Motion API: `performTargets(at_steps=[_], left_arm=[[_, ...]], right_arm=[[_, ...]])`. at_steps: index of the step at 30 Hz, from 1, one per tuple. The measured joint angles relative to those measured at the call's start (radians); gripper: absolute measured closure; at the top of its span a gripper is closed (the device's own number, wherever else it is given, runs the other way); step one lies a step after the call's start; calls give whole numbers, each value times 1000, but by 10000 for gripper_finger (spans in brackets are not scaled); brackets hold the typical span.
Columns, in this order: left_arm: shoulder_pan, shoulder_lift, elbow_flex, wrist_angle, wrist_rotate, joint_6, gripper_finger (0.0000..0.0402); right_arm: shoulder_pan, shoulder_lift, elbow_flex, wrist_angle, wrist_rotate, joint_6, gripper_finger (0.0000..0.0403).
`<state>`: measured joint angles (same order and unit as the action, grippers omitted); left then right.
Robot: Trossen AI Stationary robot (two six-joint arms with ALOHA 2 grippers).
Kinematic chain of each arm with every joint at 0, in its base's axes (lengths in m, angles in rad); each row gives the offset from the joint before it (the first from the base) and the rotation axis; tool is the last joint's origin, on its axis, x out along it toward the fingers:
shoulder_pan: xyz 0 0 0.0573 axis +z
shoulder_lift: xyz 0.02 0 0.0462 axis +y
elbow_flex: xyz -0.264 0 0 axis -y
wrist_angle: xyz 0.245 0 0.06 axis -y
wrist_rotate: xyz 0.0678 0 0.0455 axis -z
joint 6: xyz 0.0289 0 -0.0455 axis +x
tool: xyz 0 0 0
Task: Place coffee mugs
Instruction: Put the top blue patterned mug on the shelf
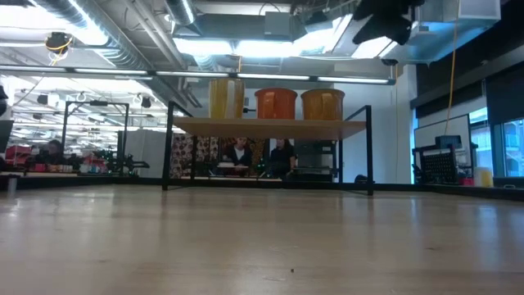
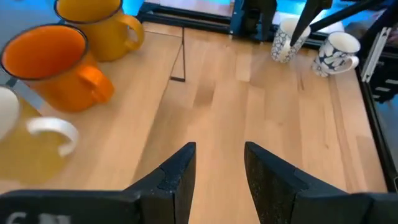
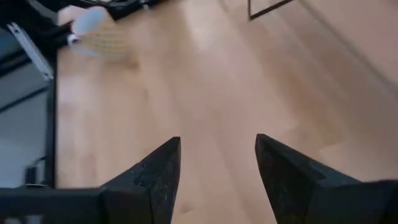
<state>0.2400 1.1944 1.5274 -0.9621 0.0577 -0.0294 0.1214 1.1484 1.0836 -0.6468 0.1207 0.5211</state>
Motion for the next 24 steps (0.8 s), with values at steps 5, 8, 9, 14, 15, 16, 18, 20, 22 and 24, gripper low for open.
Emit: performTargets(at_steps=[5, 8, 9, 14, 15, 16, 18, 20, 22, 24], left_arm=[[-83, -192, -236, 111, -44, -80, 271], [-112, -289, -339, 124, -46, -131, 271], [-122, -314, -366, 126, -48, -143, 271], [-158, -399, -443, 133, -86, -152, 271], [-162, -405, -450, 139, -95, -152, 271], [-164, -412, -455, 144, -102, -152, 271], [-165, -416, -464, 146, -102, -153, 271], [-165, -415, -468, 149, -101, -153, 271], [-165, -415, -470, 150, -101, -152, 271], [-165, -407, -471, 150, -101, -148, 271]], right_arm=[[67, 0, 0, -4, -78, 196, 210], [90, 4, 21, -35, -123, 325, 210], [98, 9, 36, -50, -126, 368, 210], [157, 39, 134, -208, -126, 567, 210], [169, 46, 150, -263, -142, 612, 210], [181, 51, 164, -317, -161, 656, 210], [214, 56, 185, -401, -204, 739, 210], [247, 54, 189, -485, -229, 835, 210], [281, 55, 189, -557, -236, 934, 210], [317, 57, 185, -633, -233, 1030, 210]])
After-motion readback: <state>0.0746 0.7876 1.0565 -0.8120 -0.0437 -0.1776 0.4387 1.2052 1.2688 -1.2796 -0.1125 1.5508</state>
